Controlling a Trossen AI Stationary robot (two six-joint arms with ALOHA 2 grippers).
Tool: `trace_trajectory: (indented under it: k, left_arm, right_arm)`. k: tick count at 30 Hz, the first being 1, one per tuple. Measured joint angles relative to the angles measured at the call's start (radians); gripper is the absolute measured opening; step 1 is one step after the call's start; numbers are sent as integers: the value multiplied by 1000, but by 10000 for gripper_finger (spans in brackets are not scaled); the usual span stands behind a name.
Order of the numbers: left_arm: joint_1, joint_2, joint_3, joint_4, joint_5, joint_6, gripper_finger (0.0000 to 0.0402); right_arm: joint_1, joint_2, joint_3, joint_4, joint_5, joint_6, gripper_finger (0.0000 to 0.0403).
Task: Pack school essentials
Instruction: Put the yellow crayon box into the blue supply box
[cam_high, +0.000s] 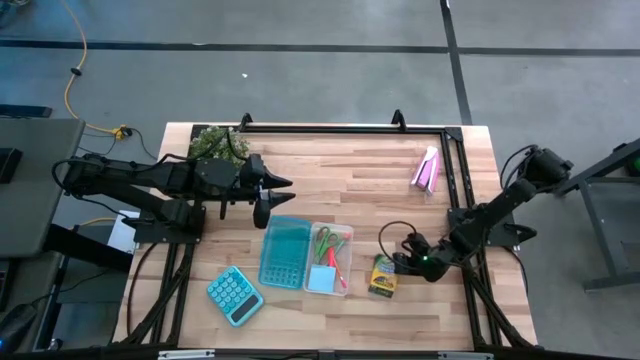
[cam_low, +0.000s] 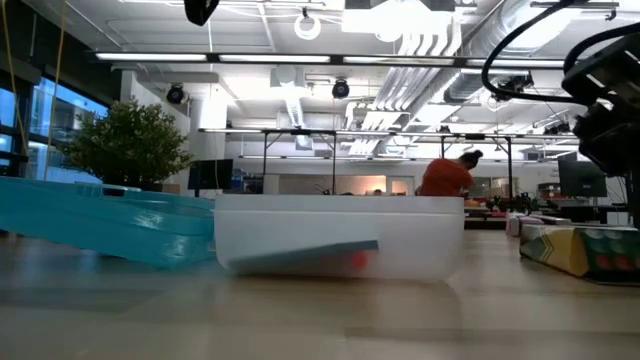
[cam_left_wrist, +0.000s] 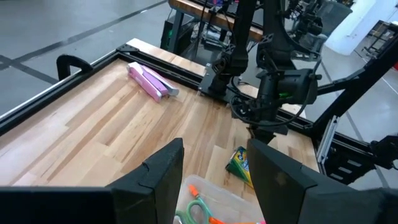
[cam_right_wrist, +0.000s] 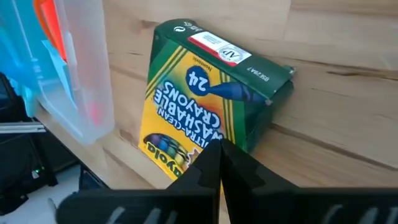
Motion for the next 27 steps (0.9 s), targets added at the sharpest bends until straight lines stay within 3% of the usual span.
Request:
trace_trajectory:
  k: [7, 16, 27]
  left_arm:
    - [0, 0, 0, 0, -14, -2, 165]
    - [0, 0, 0, 17, -25, -21, 165]
    - [0, 0, 0, 16, -25, -48, 165]
  right_arm:
    - [8, -29, -4, 32, 37, -82, 0]
    - [9, -108, -4, -108, 81, -131, 0]
    - [9, -124, -4, -152, 75, -173, 0]
